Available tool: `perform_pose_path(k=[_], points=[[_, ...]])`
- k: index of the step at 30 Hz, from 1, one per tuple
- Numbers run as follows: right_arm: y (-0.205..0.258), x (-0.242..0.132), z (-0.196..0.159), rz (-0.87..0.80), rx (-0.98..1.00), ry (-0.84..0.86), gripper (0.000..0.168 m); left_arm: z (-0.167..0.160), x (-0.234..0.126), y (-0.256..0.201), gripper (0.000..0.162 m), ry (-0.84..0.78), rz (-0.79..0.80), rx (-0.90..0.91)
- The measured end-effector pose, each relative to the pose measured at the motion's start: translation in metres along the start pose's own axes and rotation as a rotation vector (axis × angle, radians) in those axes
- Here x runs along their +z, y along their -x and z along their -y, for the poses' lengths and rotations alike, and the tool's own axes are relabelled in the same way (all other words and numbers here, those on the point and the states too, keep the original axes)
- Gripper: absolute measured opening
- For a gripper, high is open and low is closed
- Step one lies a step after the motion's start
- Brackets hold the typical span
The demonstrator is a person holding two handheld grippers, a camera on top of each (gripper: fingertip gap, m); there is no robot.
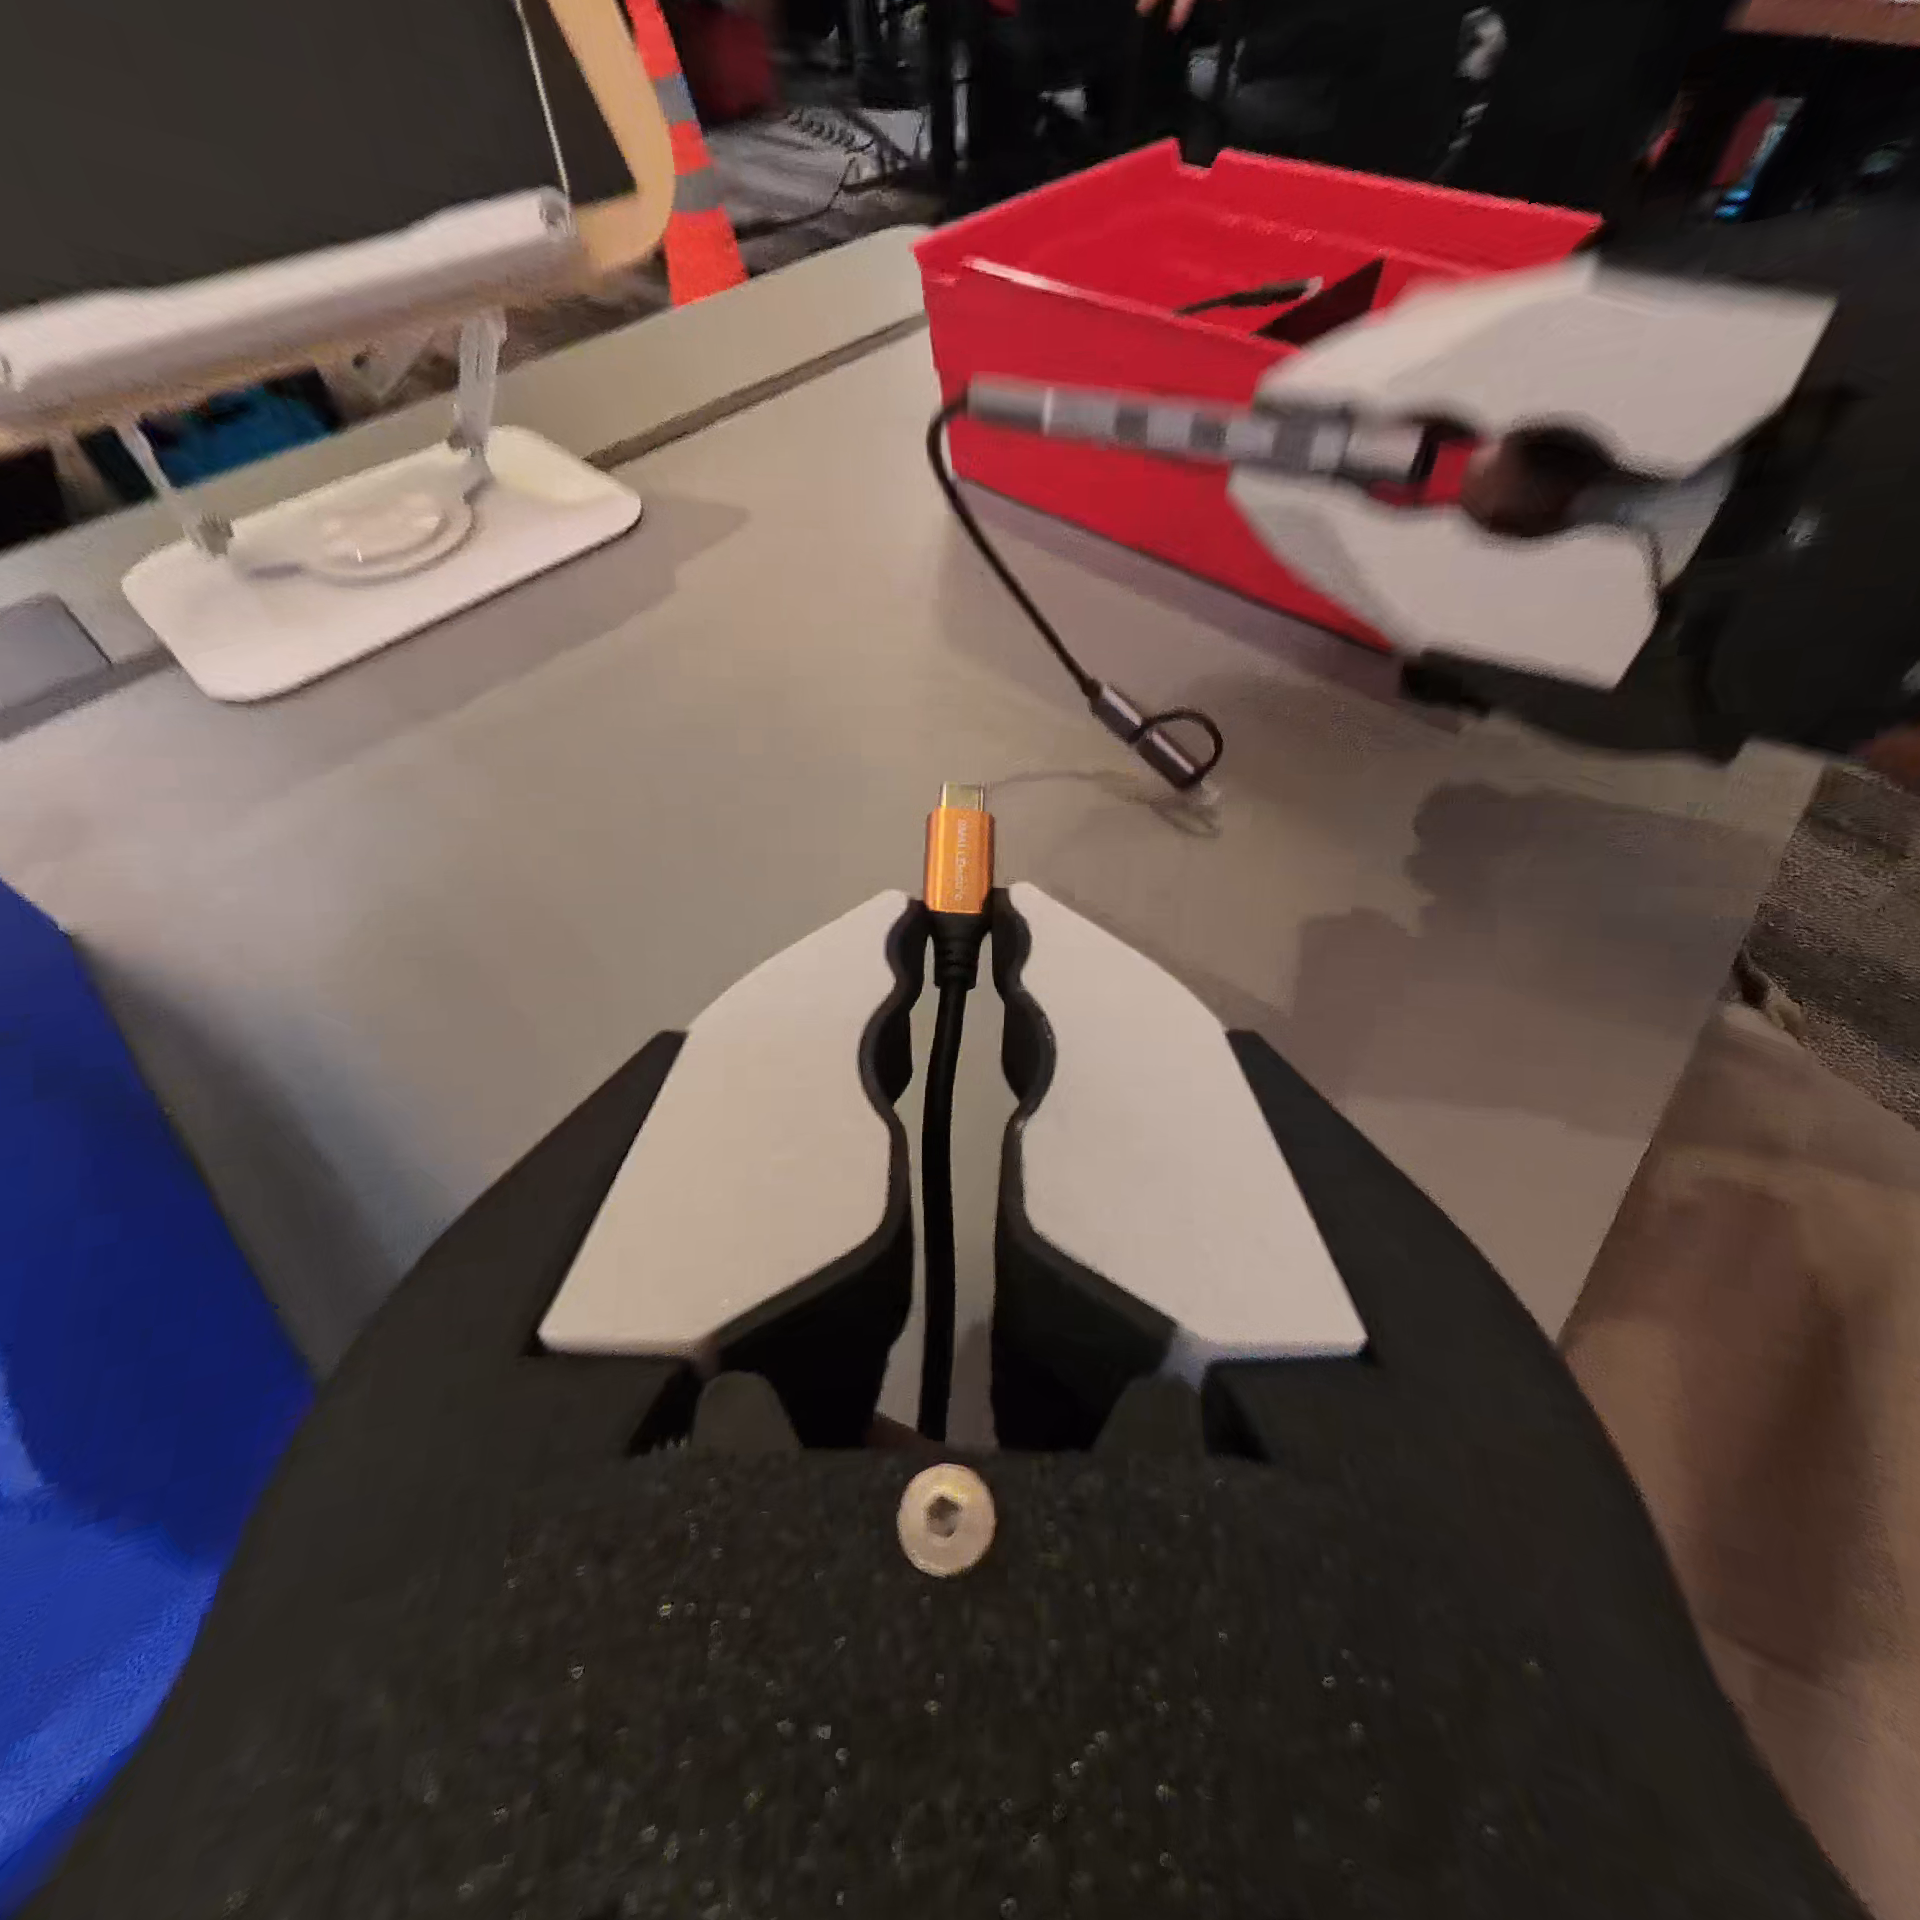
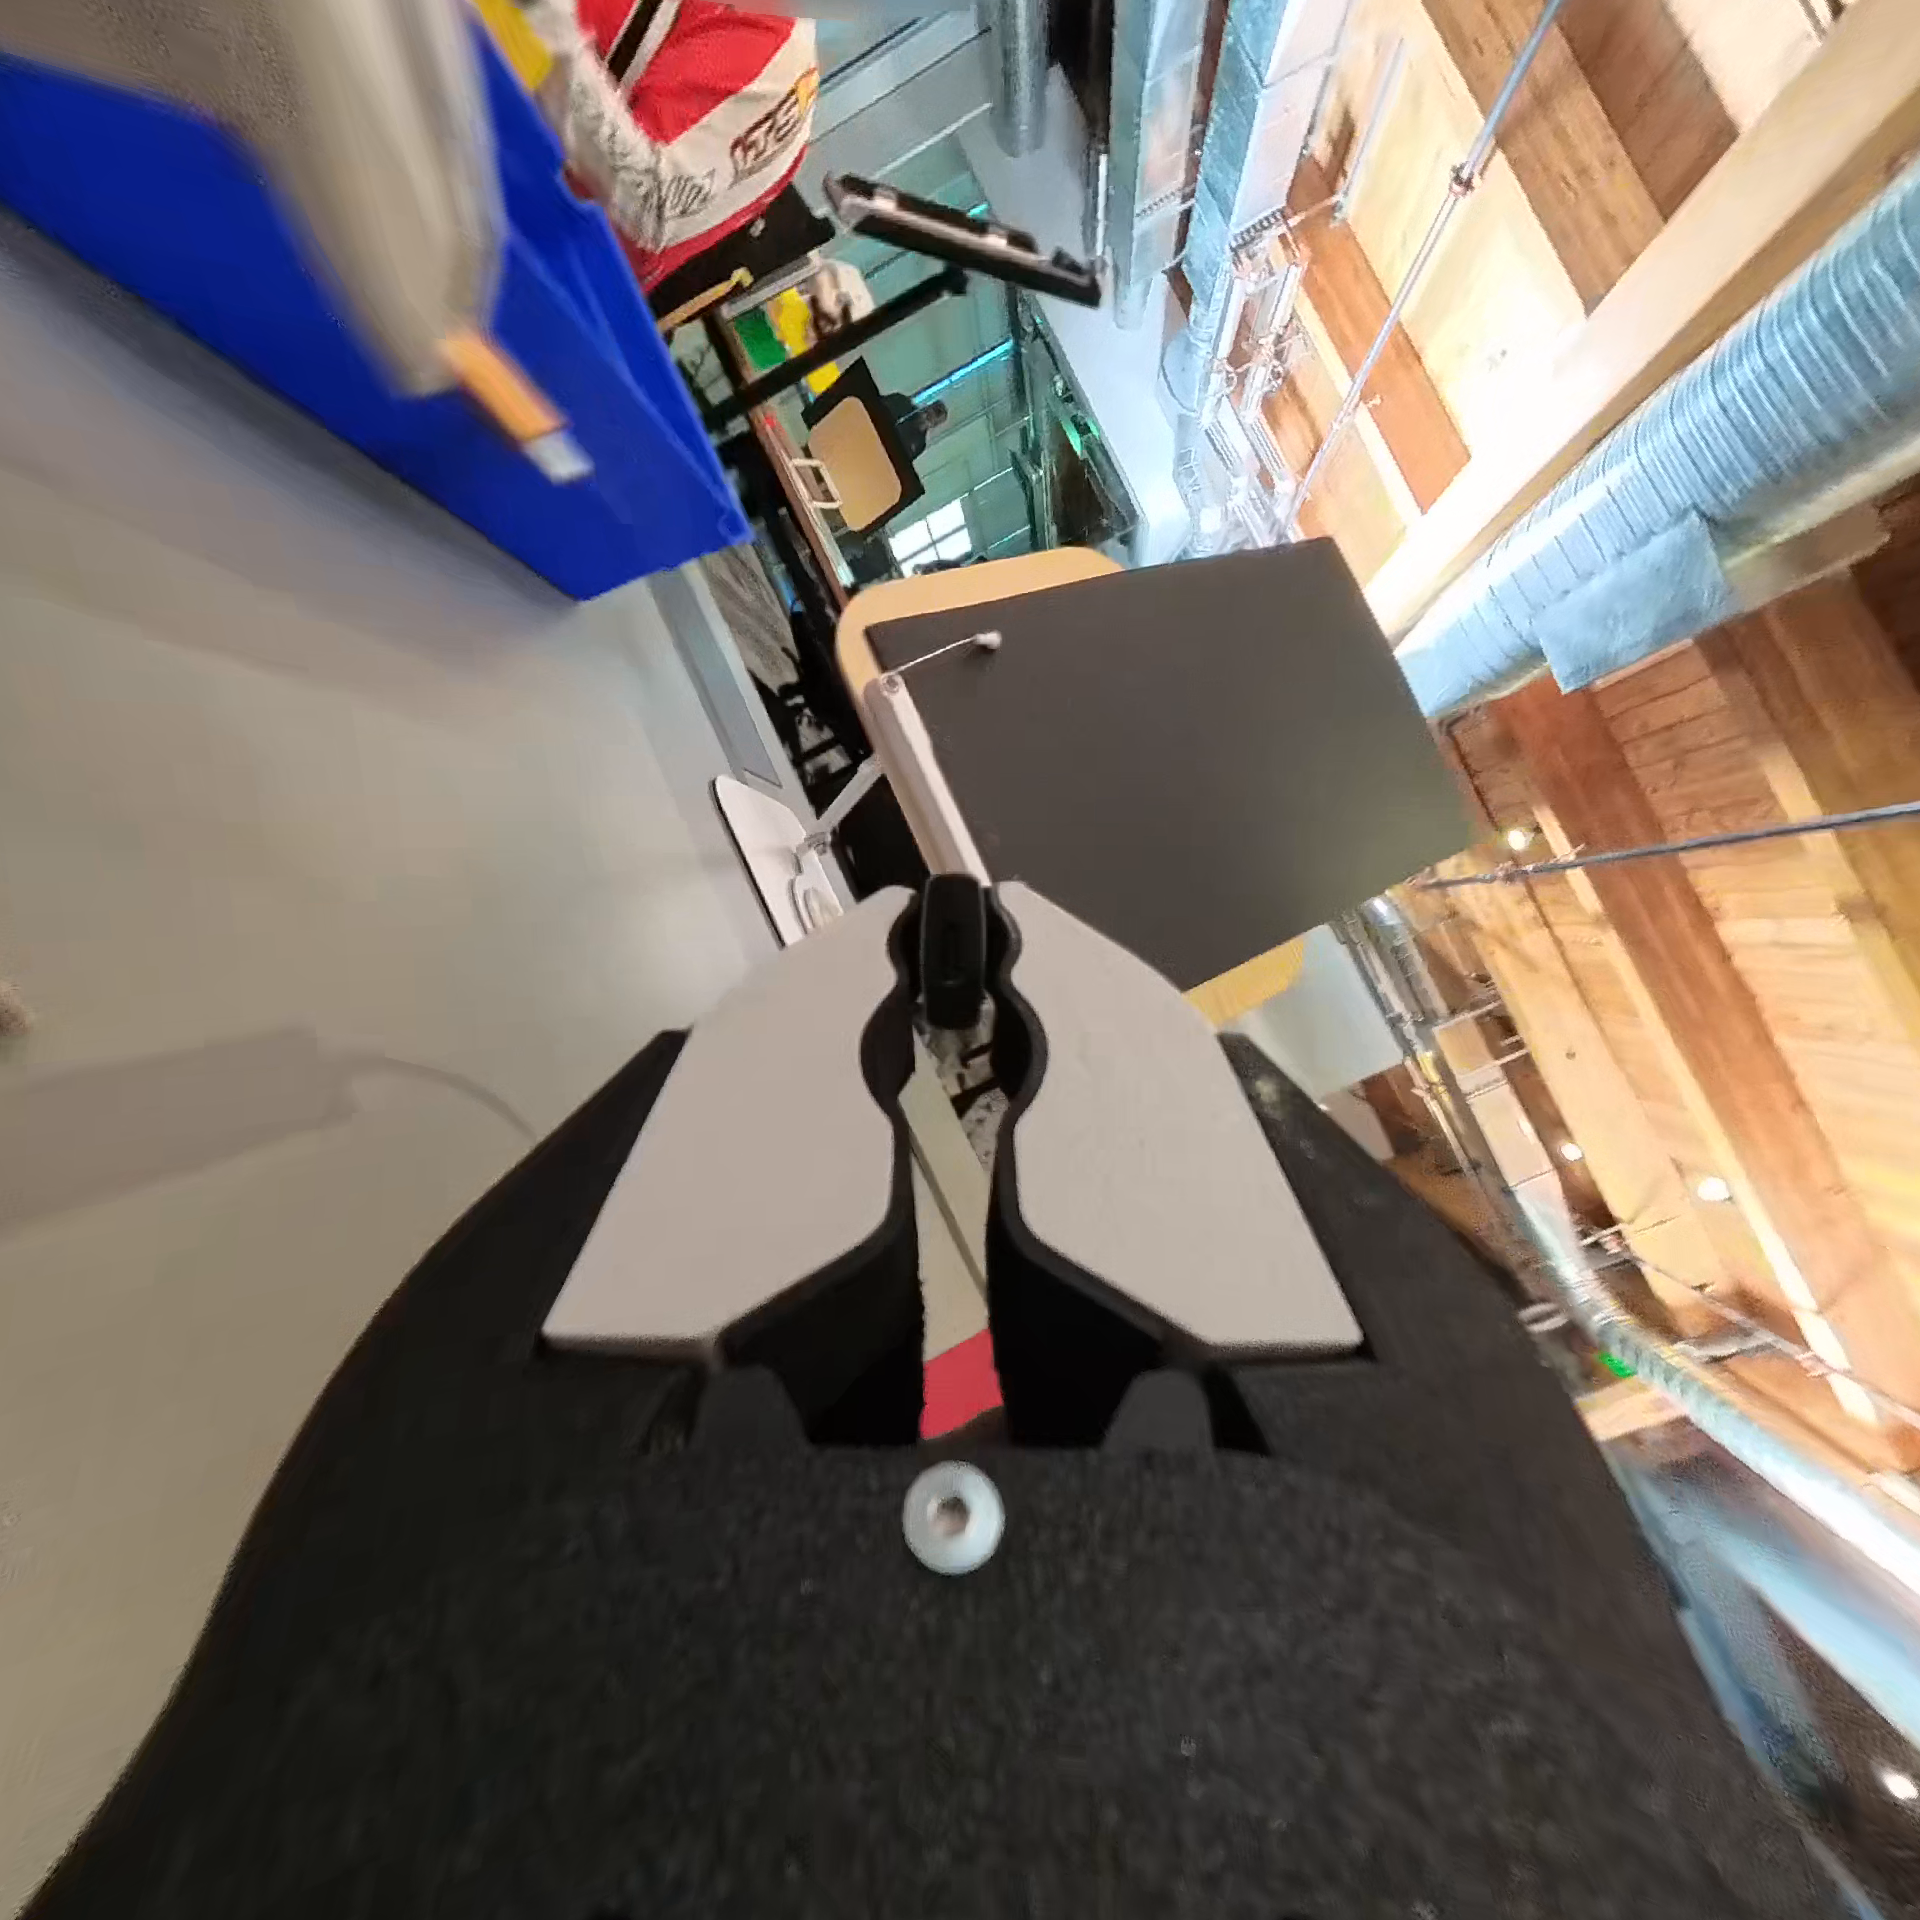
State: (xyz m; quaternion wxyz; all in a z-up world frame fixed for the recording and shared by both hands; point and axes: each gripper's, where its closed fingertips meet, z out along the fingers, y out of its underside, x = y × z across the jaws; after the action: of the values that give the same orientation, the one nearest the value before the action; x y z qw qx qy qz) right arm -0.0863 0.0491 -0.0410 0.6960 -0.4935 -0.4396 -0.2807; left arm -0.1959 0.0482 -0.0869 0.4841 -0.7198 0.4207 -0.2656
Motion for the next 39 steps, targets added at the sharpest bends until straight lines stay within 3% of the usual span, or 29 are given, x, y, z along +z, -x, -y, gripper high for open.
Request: perform_pose_path(k=[3,7,10,12,14,16,18,21,26,31,33,37,39], points=[[-0.047,-0.004,0.007,-0.048,0.128,-0.025,0.009,-0.021,-0.001,-0.016,0.012,0.045,-0.020,-0.024],[-0.170,-0.016,-0.002,-0.173,0.336,-0.040,0.009,-0.030,-0.002,-0.023,0.012,0.056,-0.033,-0.027],[-0.254,-0.018,-0.047,-0.238,0.526,0.001,0.009,-0.030,-0.002,-0.022,0.012,0.060,-0.041,-0.038],[-0.277,-0.005,-0.100,-0.239,0.619,0.087,0.009,-0.030,-0.002,-0.022,0.012,0.057,-0.045,-0.040],[-0.266,0.012,-0.161,-0.173,0.760,0.188,0.009,-0.030,-0.002,-0.023,0.012,0.066,-0.052,-0.021],[-0.227,0.023,-0.225,-0.069,0.923,0.381,0.009,-0.031,-0.002,-0.023,0.012,0.074,-0.041,0.004],[-0.186,0.024,-0.273,-0.022,0.910,0.552,0.009,-0.032,-0.003,-0.024,0.012,0.081,-0.033,0.026],[-0.115,0.014,-0.316,0.218,0.855,0.864,0.009,-0.035,-0.002,-0.026,0.012,0.096,-0.036,0.048],[-0.081,0.005,-0.334,0.446,0.889,1.093,0.012,-0.039,0.000,-0.030,0.012,0.110,-0.055,0.049],[-0.078,-0.020,-0.359,0.515,1.039,1.306,0.010,-0.038,0.000,-0.032,0.012,0.109,-0.069,0.055],[-0.073,-0.036,-0.372,0.517,0.954,1.423,0.033,-0.039,0.000,-0.032,0.012,0.110,-0.072,0.054],[-0.115,-0.026,-0.352,0.299,0.927,1.258,0.049,-0.040,-0.002,-0.030,0.012,0.108,-0.071,0.041],[-0.145,-0.027,-0.322,0.170,0.859,1.154,0.057,-0.040,-0.002,-0.028,0.012,0.106,-0.073,0.030]])
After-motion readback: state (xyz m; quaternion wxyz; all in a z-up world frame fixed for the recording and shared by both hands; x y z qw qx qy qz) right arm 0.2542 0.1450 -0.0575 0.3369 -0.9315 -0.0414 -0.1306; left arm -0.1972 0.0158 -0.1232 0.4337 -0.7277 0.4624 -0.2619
